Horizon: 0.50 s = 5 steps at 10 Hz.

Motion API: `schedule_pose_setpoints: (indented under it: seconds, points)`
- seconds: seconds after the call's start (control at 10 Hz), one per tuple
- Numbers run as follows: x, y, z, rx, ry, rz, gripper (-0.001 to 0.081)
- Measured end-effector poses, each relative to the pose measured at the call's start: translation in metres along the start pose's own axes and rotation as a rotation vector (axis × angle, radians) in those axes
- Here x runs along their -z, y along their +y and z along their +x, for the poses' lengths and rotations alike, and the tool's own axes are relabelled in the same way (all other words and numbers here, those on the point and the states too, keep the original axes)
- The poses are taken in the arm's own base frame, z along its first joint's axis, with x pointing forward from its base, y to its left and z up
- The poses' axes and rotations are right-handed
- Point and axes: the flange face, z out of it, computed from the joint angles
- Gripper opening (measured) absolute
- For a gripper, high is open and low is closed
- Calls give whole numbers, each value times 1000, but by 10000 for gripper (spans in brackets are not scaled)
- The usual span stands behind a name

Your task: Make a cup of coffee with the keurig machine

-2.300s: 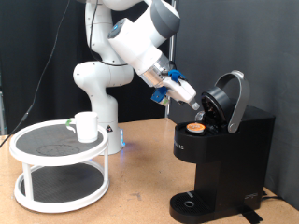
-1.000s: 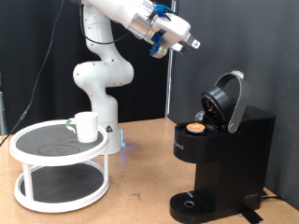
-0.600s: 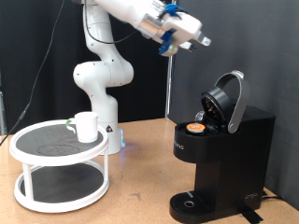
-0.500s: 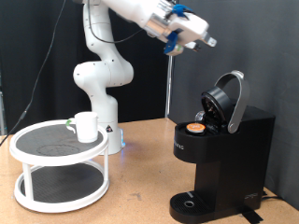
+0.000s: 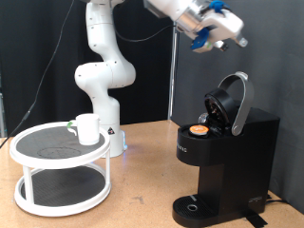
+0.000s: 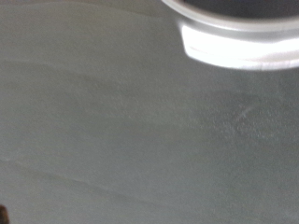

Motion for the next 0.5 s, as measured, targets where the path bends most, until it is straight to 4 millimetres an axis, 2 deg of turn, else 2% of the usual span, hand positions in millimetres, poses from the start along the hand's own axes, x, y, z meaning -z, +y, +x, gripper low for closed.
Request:
schedule_pose_setpoints:
  seconds: [0.5]
  points:
    - [-51,25,-36,26,61,-45,734]
